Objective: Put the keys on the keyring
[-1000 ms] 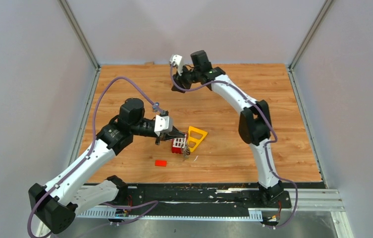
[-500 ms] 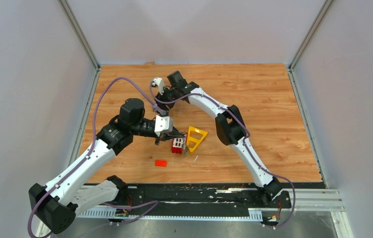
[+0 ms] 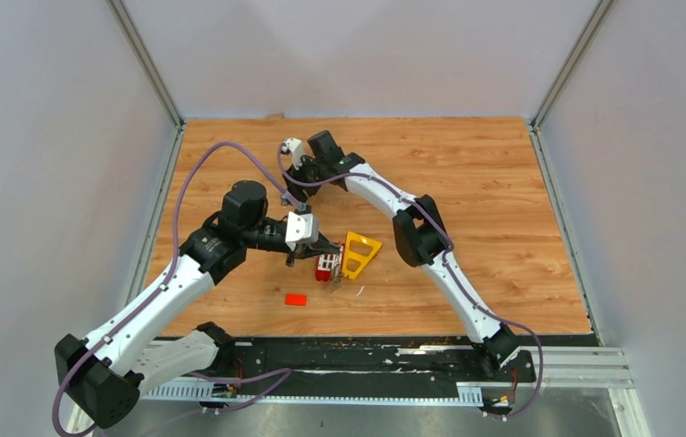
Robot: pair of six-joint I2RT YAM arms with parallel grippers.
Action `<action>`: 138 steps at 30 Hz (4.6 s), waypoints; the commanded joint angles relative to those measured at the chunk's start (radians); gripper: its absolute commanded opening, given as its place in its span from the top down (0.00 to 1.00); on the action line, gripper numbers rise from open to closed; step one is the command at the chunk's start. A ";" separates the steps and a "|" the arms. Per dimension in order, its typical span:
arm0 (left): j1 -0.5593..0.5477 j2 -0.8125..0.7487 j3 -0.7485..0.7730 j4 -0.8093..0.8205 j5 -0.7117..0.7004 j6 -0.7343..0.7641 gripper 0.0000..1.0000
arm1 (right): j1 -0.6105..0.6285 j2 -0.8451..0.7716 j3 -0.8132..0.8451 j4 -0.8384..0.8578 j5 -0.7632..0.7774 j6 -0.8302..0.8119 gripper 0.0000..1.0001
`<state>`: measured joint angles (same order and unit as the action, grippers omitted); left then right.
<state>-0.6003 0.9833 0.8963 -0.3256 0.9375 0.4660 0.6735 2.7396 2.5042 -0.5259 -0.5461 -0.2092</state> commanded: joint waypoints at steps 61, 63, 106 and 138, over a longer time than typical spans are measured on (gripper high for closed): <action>0.004 -0.008 -0.045 0.078 0.053 -0.014 1.00 | -0.075 -0.425 -0.430 -0.042 0.022 -0.140 1.00; 0.004 -0.007 -0.046 0.082 0.053 -0.016 1.00 | -0.099 -0.494 -0.519 -0.017 0.019 -0.159 1.00; 0.004 0.031 -0.069 0.128 0.045 -0.045 1.00 | -0.273 -1.449 -1.674 0.006 0.256 -0.487 1.00; 0.004 0.036 -0.074 0.132 0.069 -0.045 1.00 | -0.236 -1.304 -1.599 -0.059 0.301 -0.482 0.71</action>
<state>-0.6003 1.0252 0.8196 -0.2417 0.9672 0.4320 0.4465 1.4097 0.8635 -0.5758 -0.2672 -0.6827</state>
